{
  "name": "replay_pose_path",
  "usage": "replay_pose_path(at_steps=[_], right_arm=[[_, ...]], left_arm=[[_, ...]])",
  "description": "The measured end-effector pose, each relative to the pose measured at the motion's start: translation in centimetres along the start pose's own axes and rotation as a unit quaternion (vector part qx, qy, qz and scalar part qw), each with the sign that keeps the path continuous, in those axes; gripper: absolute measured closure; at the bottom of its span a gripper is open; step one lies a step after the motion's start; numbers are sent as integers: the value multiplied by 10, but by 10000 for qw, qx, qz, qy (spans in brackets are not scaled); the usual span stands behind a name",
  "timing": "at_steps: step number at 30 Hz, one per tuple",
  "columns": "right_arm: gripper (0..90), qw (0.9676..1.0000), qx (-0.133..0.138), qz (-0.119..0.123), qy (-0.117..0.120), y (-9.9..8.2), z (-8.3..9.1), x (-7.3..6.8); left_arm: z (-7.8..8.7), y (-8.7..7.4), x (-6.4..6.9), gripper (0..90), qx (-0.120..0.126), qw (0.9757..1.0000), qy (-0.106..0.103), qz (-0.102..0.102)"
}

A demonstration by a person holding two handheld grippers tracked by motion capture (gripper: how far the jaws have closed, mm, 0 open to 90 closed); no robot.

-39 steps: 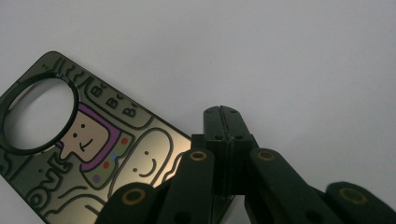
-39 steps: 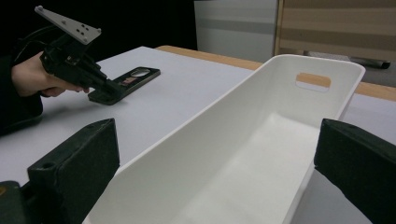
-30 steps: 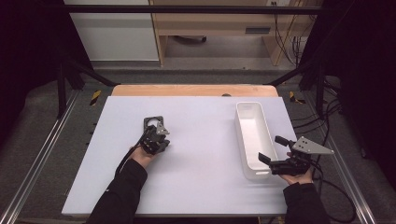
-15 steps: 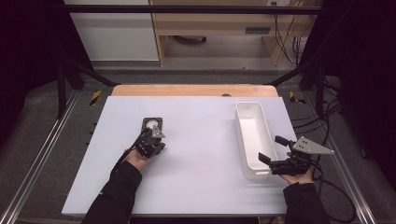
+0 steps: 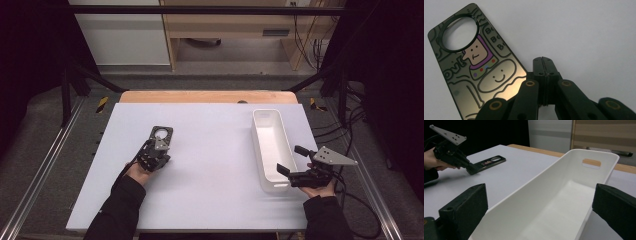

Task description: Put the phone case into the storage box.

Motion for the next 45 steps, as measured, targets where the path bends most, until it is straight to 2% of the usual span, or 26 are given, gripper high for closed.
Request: replay_pose_path(at_steps=[15,24,29,31,32,33,34,35,36,37,38,39,42,43,45], right_arm=[[5,10000,17,-8,4,1,1,0],[5,10000,14,-2,9,1,1,0],[5,10000,23,-9,8,1,1,0],[5,10000,34,-13,9,1,1,0],[5,10000,46,-7,1,1,1,0],[5,10000,49,-7,1,2,1,1],[5,10000,49,-7,1,2,1,1],[5,10000,49,-7,3,2,1,0],[5,10000,42,-13,12,1,1,0],[5,10000,41,-12,10,1,1,0],[5,10000,41,-12,10,1,1,0],[5,10000,37,-16,15,1,1,0],[5,10000,38,-16,13,1,1,0],[5,10000,38,-16,13,1,1,0],[5,10000,42,-17,14,1,1,0]], left_arm=[[8,-13,-12,891,-94,9998,131,137],[10,-16,-15,890,-98,9996,169,211],[18,-11,-17,886,117,9993,133,334],[22,-9,-20,818,235,9987,148,423],[27,-6,-24,736,317,9979,147,543],[27,-6,-24,679,317,9979,147,543],[29,-6,-26,679,339,9974,163,620],[30,-5,-29,630,370,9966,198,709],[31,-4,-32,520,385,9957,226,815],[33,-3,-38,474,421,9939,279,976],[33,-3,-38,420,421,9939,279,976],[34,-3,-41,420,463,9929,375,1025],[34,-3,-49,230,509,9898,475,1241],[34,-3,-51,230,511,9889,501,1304],[33,-4,-56,146,523,9873,557,1396]])
Point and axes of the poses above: each handheld gripper's, and its own axes: z roughly backward along the jaws, y roughly out of its top, x roughly to its right, the point moved 9 cm from there along -z, roughly forward along the jaws, and after that the axes turned 2 degrees about y, right-handed, at the moved point
